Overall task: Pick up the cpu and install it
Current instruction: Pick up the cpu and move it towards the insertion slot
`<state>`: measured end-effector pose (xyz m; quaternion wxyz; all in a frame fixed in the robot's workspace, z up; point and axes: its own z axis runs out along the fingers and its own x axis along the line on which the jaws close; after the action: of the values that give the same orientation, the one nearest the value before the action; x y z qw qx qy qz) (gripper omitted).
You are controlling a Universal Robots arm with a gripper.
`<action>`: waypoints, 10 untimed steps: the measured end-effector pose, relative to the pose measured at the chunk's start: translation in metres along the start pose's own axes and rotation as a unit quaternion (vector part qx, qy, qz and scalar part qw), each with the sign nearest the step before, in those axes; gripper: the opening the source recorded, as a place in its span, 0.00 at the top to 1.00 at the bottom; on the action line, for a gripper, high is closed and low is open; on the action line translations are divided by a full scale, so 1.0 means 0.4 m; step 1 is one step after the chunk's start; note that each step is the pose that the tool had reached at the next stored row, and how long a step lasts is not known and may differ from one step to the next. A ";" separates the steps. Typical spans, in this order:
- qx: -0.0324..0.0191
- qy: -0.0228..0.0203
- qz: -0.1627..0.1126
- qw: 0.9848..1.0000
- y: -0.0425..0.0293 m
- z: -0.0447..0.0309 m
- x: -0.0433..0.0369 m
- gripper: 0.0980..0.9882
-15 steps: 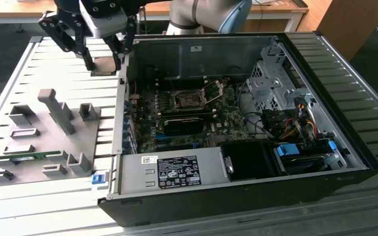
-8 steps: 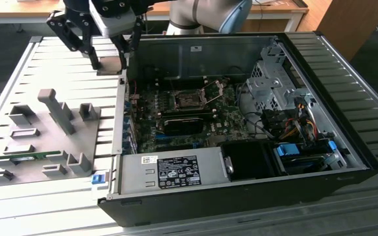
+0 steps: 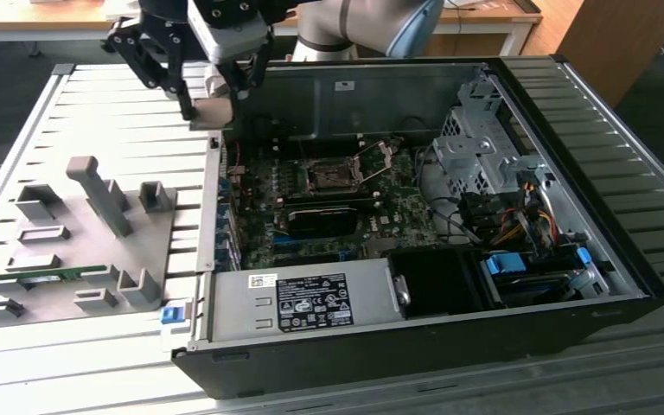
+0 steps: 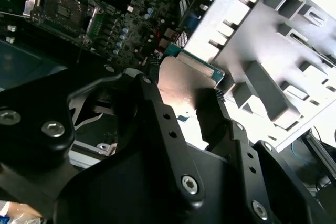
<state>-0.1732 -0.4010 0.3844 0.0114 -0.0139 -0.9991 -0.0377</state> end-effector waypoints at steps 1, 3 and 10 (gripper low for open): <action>0.000 0.000 0.000 1.000 0.002 0.000 -0.005 0.51; 0.000 0.000 0.000 1.000 0.006 0.001 -0.016 0.51; 0.000 0.000 0.000 1.000 0.019 0.005 -0.058 0.51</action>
<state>-0.1499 -0.3938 0.3825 0.0114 -0.0139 -0.9991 -0.0377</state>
